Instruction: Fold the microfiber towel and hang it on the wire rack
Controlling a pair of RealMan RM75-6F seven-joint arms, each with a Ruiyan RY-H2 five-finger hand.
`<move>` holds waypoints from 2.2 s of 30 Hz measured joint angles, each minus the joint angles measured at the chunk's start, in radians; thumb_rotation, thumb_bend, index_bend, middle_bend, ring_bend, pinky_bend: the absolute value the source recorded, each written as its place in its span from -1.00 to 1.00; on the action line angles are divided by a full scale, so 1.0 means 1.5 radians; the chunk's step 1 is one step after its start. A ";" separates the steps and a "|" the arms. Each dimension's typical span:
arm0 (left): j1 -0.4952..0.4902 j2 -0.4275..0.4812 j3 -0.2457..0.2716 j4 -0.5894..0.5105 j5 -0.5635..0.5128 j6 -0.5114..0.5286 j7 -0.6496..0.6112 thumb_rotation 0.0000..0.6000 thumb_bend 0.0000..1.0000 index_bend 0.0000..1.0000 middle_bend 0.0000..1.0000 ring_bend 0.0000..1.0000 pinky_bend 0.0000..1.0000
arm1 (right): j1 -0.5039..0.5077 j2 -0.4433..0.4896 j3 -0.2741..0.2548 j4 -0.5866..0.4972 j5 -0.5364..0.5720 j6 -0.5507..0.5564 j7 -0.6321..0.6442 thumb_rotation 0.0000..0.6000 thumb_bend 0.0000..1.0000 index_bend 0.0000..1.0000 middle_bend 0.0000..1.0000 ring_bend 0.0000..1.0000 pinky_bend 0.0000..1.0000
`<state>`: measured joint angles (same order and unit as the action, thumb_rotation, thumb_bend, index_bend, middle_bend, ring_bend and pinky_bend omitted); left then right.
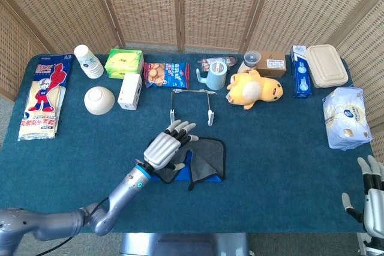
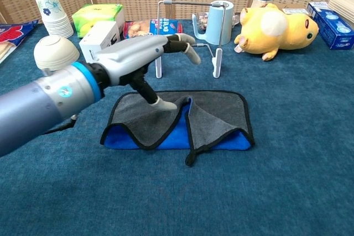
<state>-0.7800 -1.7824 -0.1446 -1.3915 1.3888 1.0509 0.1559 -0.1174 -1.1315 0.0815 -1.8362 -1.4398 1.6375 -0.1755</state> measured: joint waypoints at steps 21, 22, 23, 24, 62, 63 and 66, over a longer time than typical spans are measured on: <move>0.102 0.195 0.155 -0.154 0.094 0.031 0.027 1.00 -0.58 -0.30 -0.80 -1.00 -1.00 | 0.024 -0.029 -0.008 -0.013 -0.011 -0.028 -0.043 1.00 -0.38 -0.95 -0.96 -1.00 -1.00; 0.105 0.189 0.156 -0.148 0.095 0.033 0.031 1.00 -0.58 -0.29 -0.78 -1.00 -1.00 | 0.024 -0.030 -0.008 -0.012 -0.010 -0.028 -0.042 1.00 -0.38 -0.95 -0.96 -1.00 -1.00; 0.106 0.185 0.156 -0.142 0.096 0.034 0.037 1.00 -0.58 -0.29 -0.78 -1.00 -1.00 | 0.024 -0.030 -0.008 -0.010 -0.010 -0.029 -0.039 1.00 -0.38 -0.95 -0.96 -1.00 -1.00; 0.108 0.179 0.155 -0.136 0.098 0.037 0.044 1.00 -0.58 -0.28 -0.77 -1.00 -1.00 | 0.024 -0.030 -0.008 -0.009 -0.009 -0.029 -0.038 1.00 -0.38 -0.95 -0.96 -1.00 -1.00; 0.107 -0.046 0.093 0.137 0.155 0.088 0.027 1.00 -0.13 0.27 -0.41 -0.92 -1.00 | -0.011 -0.003 -0.014 -0.002 -0.004 0.015 0.002 1.00 -0.38 -0.93 -0.96 -1.00 -1.00; 0.107 -0.049 0.090 0.140 0.155 0.091 0.022 1.00 -0.13 0.27 -0.40 -0.91 -1.00 | -0.011 -0.003 -0.014 -0.002 -0.004 0.016 0.002 1.00 -0.38 -0.93 -0.96 -1.00 -1.00; 0.108 -0.058 0.082 0.153 0.151 0.099 0.003 1.00 -0.13 0.28 -0.39 -0.90 -1.00 | -0.011 -0.003 -0.014 -0.002 -0.005 0.016 0.002 1.00 -0.38 -0.93 -0.96 -1.00 -1.00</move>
<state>-0.6181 -1.8688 -0.0218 -1.1618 1.6156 1.1987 0.1600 -0.1342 -1.1360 0.0609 -1.8398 -1.4476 1.6610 -0.1730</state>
